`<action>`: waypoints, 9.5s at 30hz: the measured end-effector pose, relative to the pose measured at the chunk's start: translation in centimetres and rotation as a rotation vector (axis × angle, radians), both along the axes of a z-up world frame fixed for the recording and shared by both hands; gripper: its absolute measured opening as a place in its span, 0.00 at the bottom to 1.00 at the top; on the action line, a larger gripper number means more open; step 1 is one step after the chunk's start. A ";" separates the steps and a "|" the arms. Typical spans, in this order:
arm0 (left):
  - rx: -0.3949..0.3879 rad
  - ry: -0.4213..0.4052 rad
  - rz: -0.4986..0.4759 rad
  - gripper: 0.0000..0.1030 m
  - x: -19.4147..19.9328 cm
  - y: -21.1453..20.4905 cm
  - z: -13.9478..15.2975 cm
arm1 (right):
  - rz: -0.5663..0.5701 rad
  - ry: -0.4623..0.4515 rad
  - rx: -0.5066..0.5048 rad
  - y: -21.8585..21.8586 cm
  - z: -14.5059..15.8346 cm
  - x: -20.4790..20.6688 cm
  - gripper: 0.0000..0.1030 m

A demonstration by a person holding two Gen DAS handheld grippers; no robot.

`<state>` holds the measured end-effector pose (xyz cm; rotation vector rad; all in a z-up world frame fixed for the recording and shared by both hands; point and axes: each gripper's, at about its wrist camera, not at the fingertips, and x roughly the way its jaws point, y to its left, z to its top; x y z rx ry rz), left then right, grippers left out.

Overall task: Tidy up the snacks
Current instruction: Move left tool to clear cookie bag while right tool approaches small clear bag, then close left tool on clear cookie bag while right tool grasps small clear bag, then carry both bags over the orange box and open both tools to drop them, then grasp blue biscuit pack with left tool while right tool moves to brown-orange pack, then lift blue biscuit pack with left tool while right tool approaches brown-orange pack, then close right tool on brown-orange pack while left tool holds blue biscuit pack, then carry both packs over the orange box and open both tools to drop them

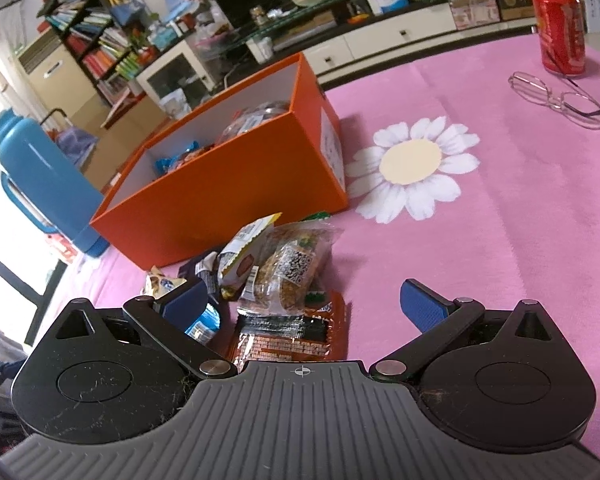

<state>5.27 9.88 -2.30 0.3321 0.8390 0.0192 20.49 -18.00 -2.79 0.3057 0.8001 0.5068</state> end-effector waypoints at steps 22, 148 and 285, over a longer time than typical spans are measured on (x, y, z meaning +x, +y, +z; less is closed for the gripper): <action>-0.096 -0.012 0.184 0.99 7.2 1.7 -3.1 | 0.038 -0.005 -0.072 1.2 -0.6 0.0 0.90; -0.390 -0.298 0.231 0.88 10.7 0.0 5.4 | 0.131 -0.342 -0.068 11.6 7.9 4.5 0.81; -0.414 -0.232 0.254 0.45 5.6 -1.3 3.7 | 0.095 -0.245 -0.123 2.7 3.1 -5.0 0.38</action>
